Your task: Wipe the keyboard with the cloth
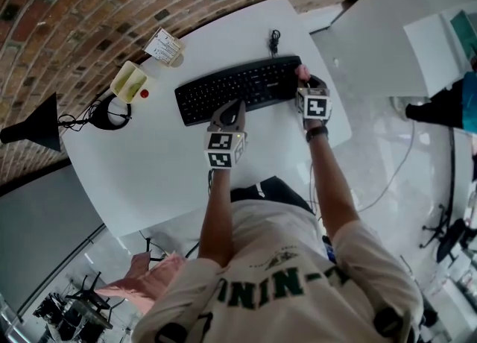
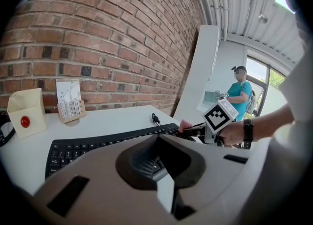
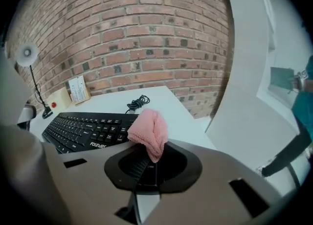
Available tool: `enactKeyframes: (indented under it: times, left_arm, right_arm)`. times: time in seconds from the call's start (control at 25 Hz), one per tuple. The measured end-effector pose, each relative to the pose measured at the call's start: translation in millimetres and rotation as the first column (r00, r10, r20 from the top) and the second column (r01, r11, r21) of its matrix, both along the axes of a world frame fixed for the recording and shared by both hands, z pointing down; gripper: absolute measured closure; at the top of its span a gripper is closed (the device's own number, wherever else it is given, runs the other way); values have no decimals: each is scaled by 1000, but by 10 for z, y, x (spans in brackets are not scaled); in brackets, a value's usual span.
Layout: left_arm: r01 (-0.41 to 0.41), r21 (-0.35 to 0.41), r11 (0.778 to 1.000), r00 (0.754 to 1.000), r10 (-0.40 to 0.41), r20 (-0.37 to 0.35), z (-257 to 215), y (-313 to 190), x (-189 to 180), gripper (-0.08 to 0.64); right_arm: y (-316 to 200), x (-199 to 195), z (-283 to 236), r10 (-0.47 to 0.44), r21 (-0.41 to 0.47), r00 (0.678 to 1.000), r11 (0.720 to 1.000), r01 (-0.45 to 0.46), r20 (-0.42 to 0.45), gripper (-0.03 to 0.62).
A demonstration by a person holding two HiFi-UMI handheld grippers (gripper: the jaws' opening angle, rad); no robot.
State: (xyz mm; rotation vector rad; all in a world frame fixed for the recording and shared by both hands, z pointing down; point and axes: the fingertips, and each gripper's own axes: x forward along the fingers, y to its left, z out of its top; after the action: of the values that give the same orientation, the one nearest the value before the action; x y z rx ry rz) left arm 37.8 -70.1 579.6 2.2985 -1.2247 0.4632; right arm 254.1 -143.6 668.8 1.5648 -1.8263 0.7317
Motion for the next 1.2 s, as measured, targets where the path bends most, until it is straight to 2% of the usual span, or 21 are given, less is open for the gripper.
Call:
enactKeyframes:
  times: [0.32, 0.56, 0.68, 0.76, 0.88, 1.08, 1.2]
  left_arm:
    - [65, 8, 998, 998, -65, -12, -59, -26, -247, 558]
    - [156, -4, 988, 988, -156, -20, -3, -26, -660, 558]
    - [211, -20, 977, 977, -211, -12, 74, 60, -920, 558]
    - [255, -17, 967, 967, -255, -2, 107, 106, -1115, 558]
    - [312, 18, 950, 950, -312, 23, 108, 138, -1397, 558]
    - [376, 44, 926, 925, -378, 51, 85, 242, -1794, 558]
    - [408, 42, 912, 911, -410, 54, 85, 337, -1988, 558]
  right_arm:
    - [-9, 58, -20, 50, -4, 999, 999, -50, 1, 560]
    - [6, -673, -186, -81, -10, 994, 997, 82, 77, 560]
    - [93, -1175, -181, -155, -38, 977, 986, 162, 148, 560]
    - [163, -1564, -183, -225, -51, 954, 970, 239, 199, 560]
    - [271, -2125, -184, -334, -59, 905, 931, 361, 264, 560]
    - [392, -2769, -132, -429, -67, 864, 885, 460, 262, 560]
    - [496, -3165, -122, -495, -63, 827, 847, 527, 267, 560]
